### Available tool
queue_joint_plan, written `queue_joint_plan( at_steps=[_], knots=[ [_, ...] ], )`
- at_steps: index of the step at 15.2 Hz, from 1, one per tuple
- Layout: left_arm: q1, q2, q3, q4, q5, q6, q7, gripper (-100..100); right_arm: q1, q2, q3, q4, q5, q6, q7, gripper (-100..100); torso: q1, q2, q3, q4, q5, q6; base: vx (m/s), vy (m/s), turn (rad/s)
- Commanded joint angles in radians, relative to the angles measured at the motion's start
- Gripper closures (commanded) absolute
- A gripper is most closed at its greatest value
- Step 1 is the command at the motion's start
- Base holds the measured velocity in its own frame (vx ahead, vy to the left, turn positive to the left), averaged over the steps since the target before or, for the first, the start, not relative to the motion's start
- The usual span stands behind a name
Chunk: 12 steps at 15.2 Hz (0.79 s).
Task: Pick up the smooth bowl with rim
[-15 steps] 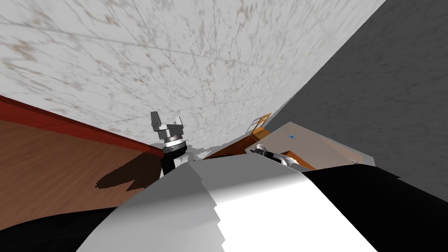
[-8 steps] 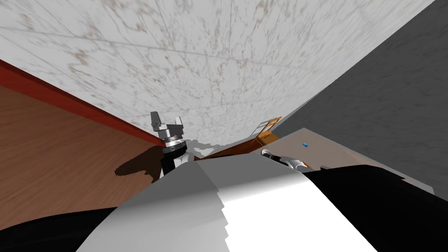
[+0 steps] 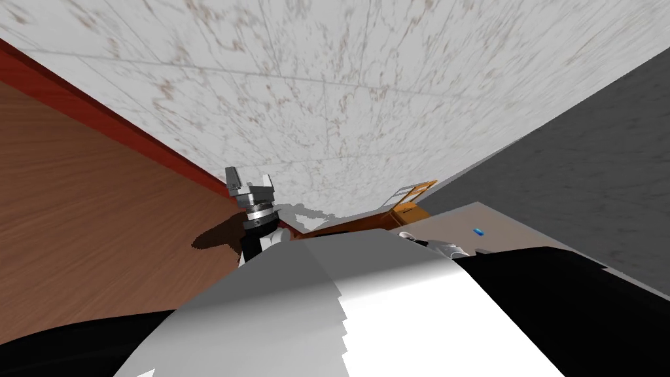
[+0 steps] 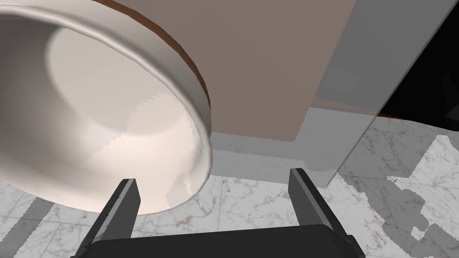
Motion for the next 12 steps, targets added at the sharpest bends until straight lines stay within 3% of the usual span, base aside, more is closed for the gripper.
queue_joint_plan(
  at_steps=[1,3,7,11,12],
  knots=[
    [0.0,0.0,0.0,0.0,0.0,0.0,0.0,0,-0.006,0.005,0.049,0.05,0.012,0.0,0.011,-100,0.0,0.0,0.0,0.0,0.0,0.0,0.01,0.003,0.184],
    [0.0,0.0,0.0,0.0,0.0,0.0,0.0,0,-0.006,0.005,0.049,0.05,0.012,0.0,0.011,-100,0.0,0.0,0.0,0.0,0.0,0.0,0.006,0.0,0.061],
    [0.0,0.0,0.0,0.0,0.0,0.0,0.0,0,-0.006,0.028,0.119,0.119,0.031,0.003,0.034,-100,0.0,0.001,0.001,0.0,0.0,0.0,0.001,0.005,0.13],
    [0.0,0.0,0.0,0.0,0.0,0.0,0.0,0,-0.004,0.047,0.162,0.159,0.042,0.004,0.048,-100,0.0,0.001,0.001,0.0,0.0,0.0,-0.003,0.002,0.111],
    [0.0,0.0,0.0,0.0,0.0,0.0,0.0,0,-0.012,0.045,0.15,0.152,0.04,0.001,0.04,-100,0.0,0.001,0.001,0.0,0.0,0.0,-0.003,0.0,0.034]
  ],
)
